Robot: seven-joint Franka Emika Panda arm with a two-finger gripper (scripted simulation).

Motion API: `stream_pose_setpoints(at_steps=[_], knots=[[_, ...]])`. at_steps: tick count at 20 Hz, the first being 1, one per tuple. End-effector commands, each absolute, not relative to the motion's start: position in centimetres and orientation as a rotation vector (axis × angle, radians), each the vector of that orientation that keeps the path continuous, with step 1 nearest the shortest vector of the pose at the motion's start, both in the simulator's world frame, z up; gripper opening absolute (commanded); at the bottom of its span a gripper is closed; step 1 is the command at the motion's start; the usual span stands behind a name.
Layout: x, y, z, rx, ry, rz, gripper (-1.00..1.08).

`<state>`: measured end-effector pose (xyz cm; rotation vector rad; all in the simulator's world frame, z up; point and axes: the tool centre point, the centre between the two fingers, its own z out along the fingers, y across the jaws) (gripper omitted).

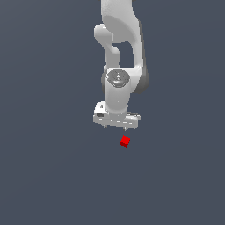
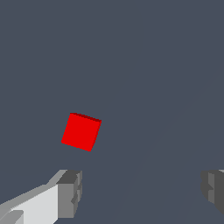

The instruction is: Pick up the red cube and move it to a goal position.

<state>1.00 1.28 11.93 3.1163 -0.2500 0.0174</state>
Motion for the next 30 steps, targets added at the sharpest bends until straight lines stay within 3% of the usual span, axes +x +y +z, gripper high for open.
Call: stream_pose_setpoints(at_steps=[1, 12, 22, 23, 30], knots=[[1.3, 2.3, 10.2, 3.111, -0.328, 0.014, 1.0], [3.1, 5.9, 3.8, 3.074, -0.63, 0.003, 1.0], [4.0, 6.9, 2.0, 3.058, -0.718, 0.0, 1.0], [4.0, 6.9, 2.0, 3.058, -0.718, 0.0, -1.0], [4.0, 6.9, 2.0, 3.058, -0.718, 0.0, -1.0]])
